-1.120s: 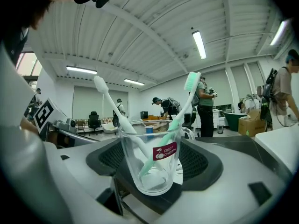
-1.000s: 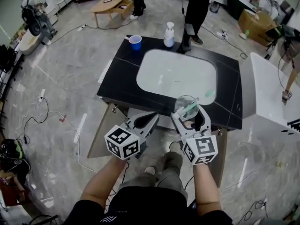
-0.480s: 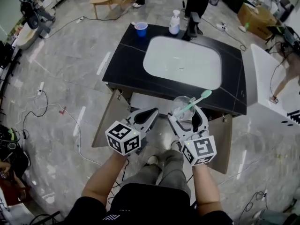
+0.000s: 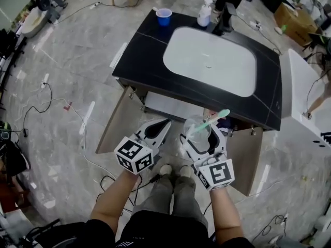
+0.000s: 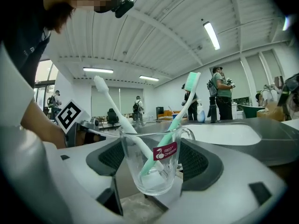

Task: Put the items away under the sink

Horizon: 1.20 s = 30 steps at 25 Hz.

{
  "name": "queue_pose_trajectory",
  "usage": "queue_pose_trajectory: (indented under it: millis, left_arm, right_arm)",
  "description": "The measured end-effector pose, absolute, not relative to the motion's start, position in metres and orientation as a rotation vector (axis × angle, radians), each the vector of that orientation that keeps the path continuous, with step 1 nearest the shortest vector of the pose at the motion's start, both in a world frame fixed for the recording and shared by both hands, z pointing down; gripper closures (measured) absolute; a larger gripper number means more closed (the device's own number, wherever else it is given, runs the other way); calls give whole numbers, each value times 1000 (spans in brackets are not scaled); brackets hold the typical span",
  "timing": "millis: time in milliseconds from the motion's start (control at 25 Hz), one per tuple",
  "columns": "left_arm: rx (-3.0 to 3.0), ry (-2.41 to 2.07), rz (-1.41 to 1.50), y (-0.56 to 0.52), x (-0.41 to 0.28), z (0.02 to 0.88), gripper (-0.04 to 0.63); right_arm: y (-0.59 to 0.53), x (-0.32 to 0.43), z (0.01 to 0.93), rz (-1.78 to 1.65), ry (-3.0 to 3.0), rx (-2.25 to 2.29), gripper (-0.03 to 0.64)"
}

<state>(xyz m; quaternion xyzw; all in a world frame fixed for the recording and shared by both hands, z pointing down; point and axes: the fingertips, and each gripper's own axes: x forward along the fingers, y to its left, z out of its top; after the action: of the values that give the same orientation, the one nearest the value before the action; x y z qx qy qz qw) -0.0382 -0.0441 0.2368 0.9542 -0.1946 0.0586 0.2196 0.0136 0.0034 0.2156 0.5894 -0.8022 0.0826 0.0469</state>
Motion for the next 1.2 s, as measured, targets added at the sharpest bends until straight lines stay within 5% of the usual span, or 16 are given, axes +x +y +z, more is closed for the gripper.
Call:
queue_pose_trajectory:
  millis: [1200]
  left_arm:
    - [2545, -819, 186, -45, -64, 498, 588]
  right_arm:
    - [-3, -22, 488, 363, -2575, 1571, 286]
